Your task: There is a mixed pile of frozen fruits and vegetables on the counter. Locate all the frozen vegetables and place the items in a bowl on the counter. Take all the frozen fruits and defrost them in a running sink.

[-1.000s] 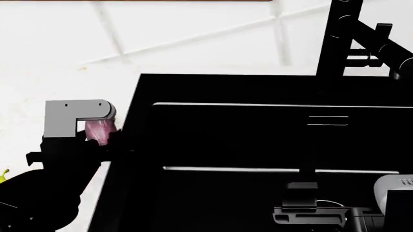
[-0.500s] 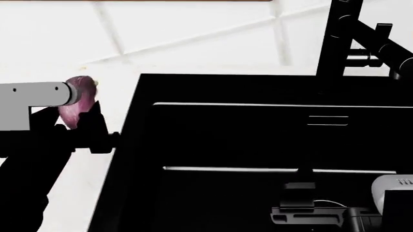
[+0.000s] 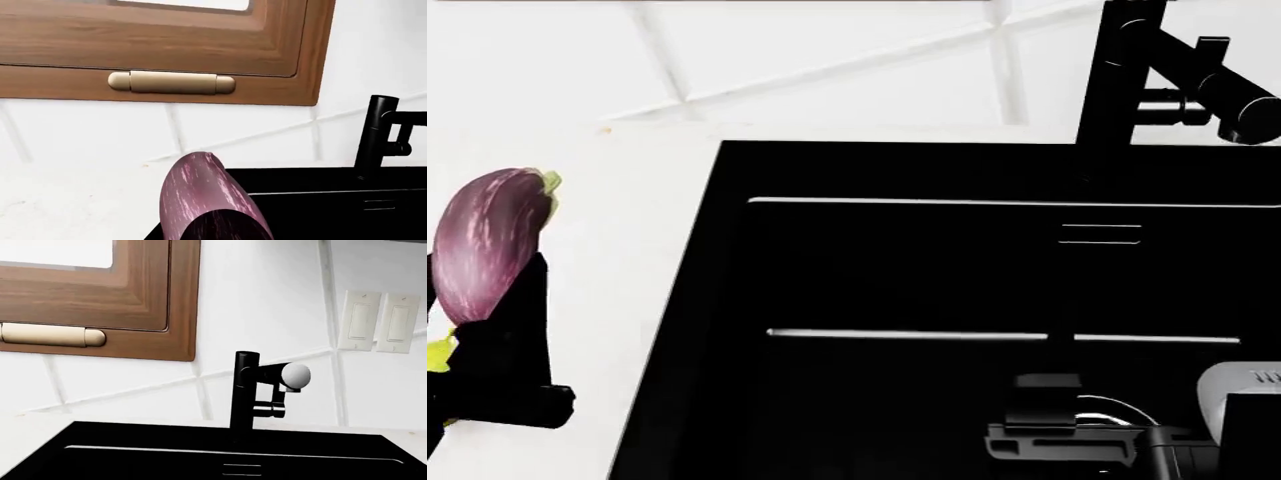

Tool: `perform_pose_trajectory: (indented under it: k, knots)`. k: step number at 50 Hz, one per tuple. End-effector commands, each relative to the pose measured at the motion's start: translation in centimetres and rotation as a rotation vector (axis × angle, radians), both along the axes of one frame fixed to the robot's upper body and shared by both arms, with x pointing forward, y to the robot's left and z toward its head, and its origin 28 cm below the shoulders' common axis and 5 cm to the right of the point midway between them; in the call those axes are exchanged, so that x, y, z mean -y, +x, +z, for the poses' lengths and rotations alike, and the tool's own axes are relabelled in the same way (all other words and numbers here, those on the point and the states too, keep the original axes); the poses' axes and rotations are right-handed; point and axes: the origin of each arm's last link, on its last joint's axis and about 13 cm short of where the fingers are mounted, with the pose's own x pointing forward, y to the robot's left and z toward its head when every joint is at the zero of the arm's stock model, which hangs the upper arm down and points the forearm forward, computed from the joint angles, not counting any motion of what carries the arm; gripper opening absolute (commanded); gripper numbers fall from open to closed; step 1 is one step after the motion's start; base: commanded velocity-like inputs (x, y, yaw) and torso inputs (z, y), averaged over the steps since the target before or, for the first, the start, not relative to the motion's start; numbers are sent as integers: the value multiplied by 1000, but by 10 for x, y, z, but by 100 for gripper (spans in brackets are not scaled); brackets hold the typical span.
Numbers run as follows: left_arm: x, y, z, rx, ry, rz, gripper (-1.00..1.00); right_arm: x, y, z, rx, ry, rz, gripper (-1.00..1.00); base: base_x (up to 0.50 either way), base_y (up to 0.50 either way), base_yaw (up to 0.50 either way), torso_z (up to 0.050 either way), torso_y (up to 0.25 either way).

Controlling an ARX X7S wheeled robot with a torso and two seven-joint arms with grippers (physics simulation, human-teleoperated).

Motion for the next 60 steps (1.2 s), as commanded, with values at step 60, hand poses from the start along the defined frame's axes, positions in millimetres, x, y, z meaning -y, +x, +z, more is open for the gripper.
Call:
perform_pose_trajectory:
  k: [60]
  knots:
    - [-3, -18, -2, 20, 4, -22, -100, 1, -3, 5, -2, 10, 0, 100, -86, -416, 0, 0, 0]
